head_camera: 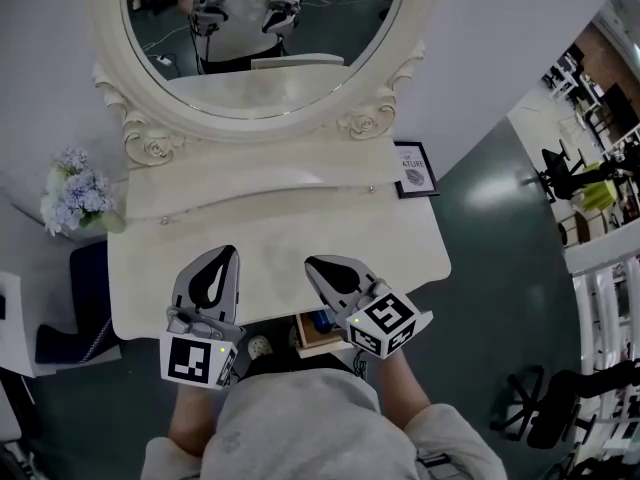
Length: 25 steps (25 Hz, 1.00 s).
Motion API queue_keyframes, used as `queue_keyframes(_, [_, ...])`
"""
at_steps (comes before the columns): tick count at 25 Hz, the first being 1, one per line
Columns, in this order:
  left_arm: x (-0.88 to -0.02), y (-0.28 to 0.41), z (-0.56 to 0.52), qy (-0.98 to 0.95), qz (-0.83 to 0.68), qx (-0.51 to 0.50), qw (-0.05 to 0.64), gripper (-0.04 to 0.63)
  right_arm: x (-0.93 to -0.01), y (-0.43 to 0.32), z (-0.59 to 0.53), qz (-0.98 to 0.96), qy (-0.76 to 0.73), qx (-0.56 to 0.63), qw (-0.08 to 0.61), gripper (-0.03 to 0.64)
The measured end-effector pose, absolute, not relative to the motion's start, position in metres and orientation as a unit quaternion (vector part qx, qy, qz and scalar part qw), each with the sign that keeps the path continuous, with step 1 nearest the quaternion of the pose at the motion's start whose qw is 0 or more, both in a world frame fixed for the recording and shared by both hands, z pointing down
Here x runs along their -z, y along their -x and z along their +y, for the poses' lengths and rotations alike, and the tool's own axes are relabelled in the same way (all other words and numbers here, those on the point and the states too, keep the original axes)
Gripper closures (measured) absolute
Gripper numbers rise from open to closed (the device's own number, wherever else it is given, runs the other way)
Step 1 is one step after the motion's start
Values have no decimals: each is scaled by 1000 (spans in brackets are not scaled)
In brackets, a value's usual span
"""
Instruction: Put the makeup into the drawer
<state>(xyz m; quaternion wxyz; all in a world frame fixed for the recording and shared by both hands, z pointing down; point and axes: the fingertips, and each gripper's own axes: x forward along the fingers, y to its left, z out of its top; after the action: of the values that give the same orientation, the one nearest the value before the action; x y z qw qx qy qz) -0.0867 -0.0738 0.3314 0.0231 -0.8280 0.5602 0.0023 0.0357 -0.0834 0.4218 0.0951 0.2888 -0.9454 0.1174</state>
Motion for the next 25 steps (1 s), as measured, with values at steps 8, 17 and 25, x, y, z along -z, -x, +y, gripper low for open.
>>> queue_keyframes(8, [-327,97,-74,819,573,-3,29,581,-393,-16,-87,-955,-273,-92,64,594])
queue_keyframes(17, [-320,105,-72,814,580,-5,35,581,-360,-1,-87,-965,-252,-61,32,594])
queue_keyframes(25, [-316,109,-72,810,585,-11,39,581,-339,4,-87,-967,-251,-37,14,594])
